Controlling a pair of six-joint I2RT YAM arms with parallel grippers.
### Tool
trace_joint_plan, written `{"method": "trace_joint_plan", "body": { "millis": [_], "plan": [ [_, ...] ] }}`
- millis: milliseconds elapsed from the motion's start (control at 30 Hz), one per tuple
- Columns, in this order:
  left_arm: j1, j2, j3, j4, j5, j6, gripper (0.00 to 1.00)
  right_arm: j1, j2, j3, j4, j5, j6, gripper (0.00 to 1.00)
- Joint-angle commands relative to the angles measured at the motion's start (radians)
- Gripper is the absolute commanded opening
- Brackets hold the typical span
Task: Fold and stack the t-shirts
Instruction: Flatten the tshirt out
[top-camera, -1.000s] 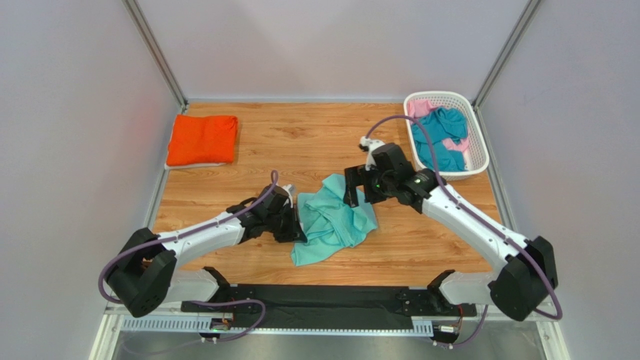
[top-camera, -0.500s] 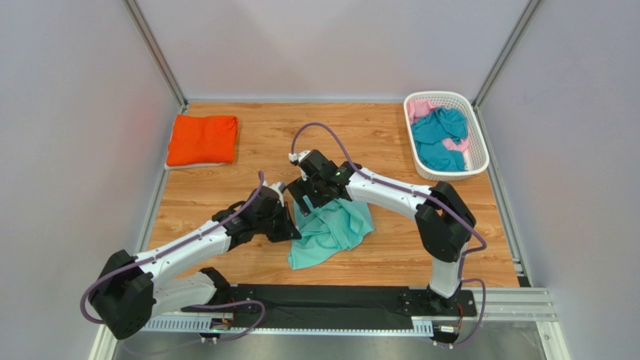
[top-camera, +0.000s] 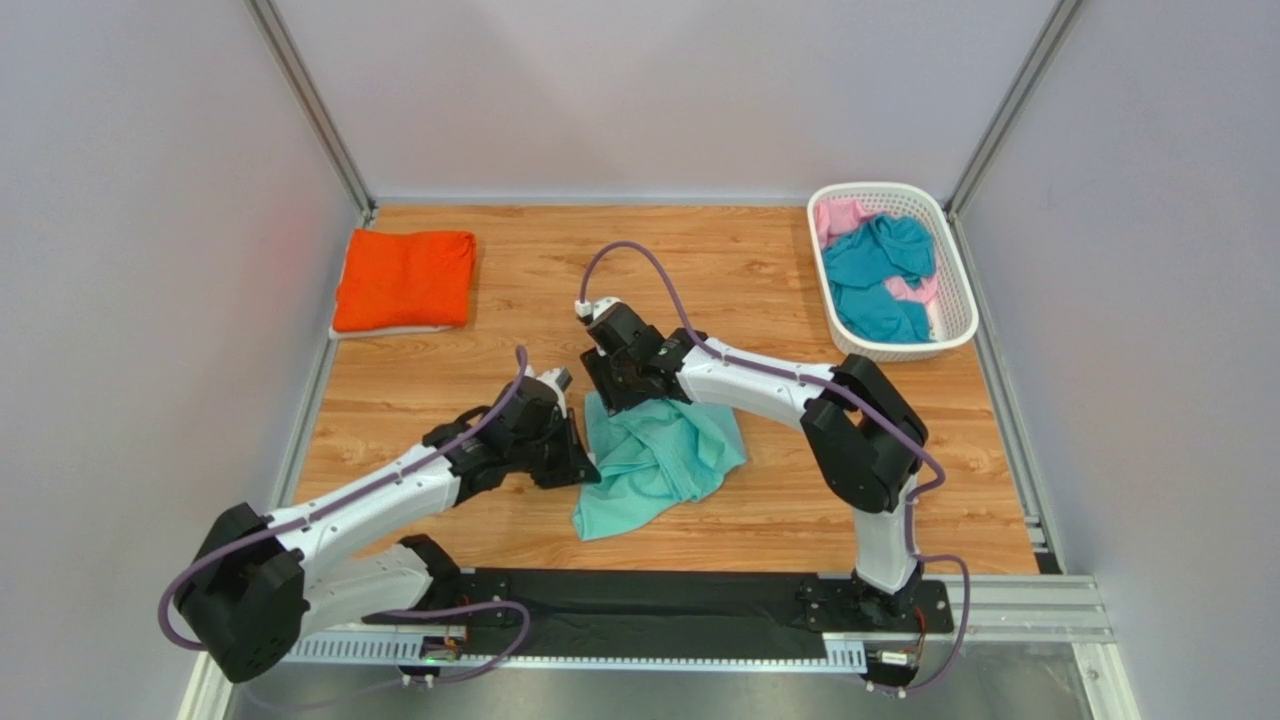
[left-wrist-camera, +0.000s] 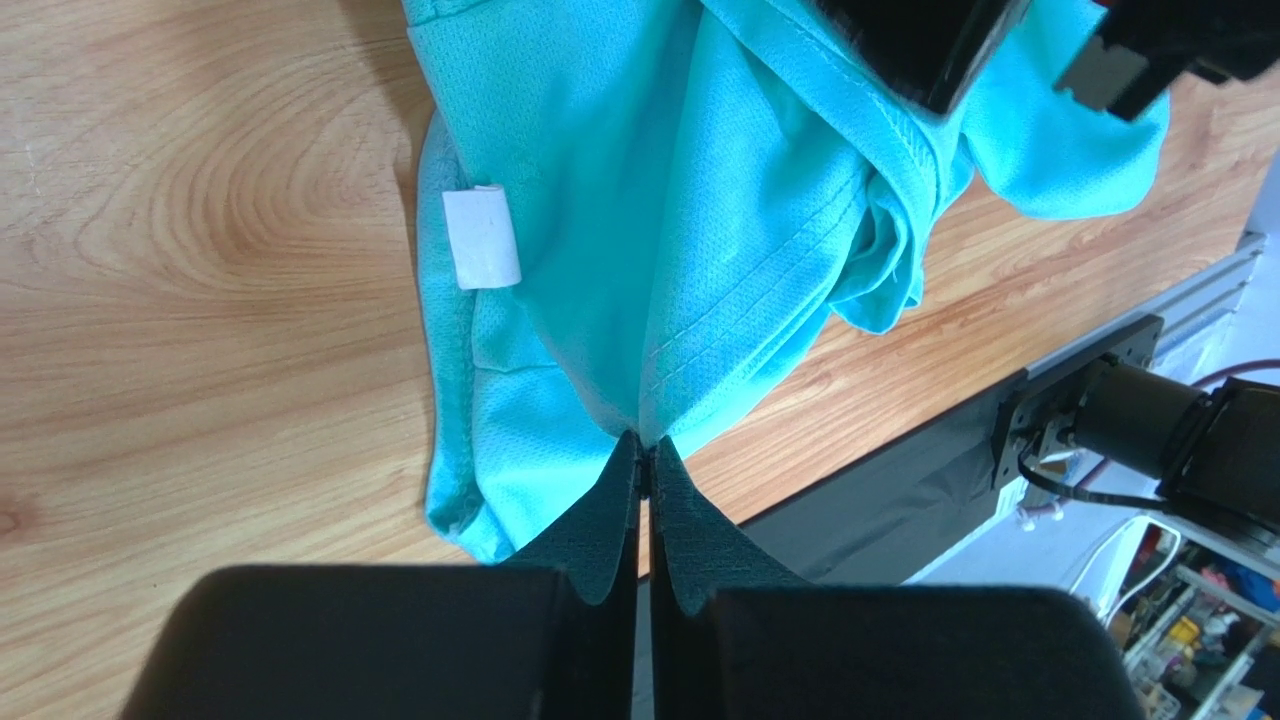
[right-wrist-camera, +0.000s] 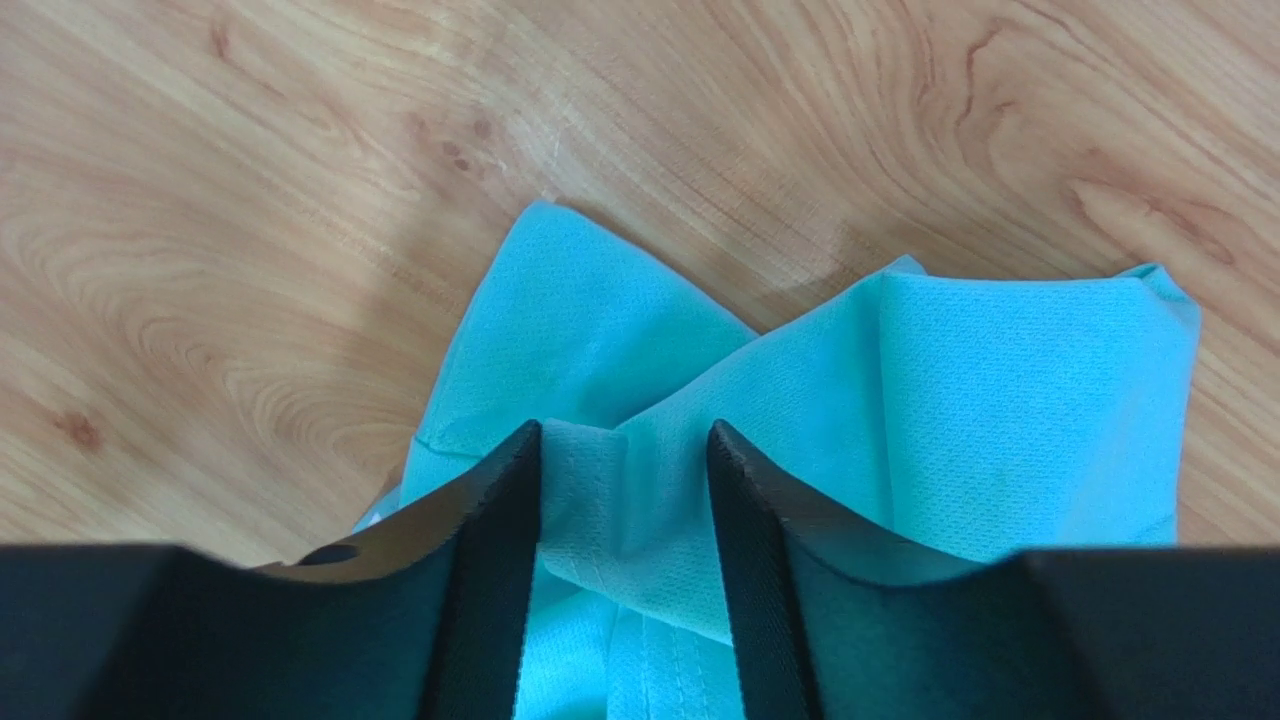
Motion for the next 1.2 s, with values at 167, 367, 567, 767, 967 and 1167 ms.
{"method": "trace_joint_plan", "body": {
  "millis": [167, 367, 567, 767, 967, 1167],
  "plan": [
    [-0.004, -0.054, -0.001, -0.027, -0.043, -0.02, 0.0, 0.006, -0.075, -0.065, 0.062, 0.085, 0.037, 0.0],
    [-0.004, -0.073, 0.042, -0.1, -0.095, -0.021, 0.0, 0.005, -0.227, -0.118, 0.036, 0.124, 0.045, 0.0],
    [-0.004, -0.179, 0.143, -0.223, -0.19, -0.017, 0.0, -0.02, -0.481, -0.138, -0.054, 0.216, 0.022, 0.0],
    [-0.004, -0.337, 0.352, -0.436, -0.438, 0.014, 0.0, -0.074, -0.77, -0.112, -0.145, 0.291, -0.029, 0.0],
    [-0.004, -0.472, 0.568, -0.47, -0.52, 0.089, 0.0, -0.075, -0.978, 0.008, -0.214, 0.293, -0.049, 0.0],
    [-0.004, -0.552, 0.763, -0.487, -0.511, 0.173, 0.0, -0.077, -1.087, 0.152, -0.283, 0.251, -0.063, 0.0]
  ]
}}
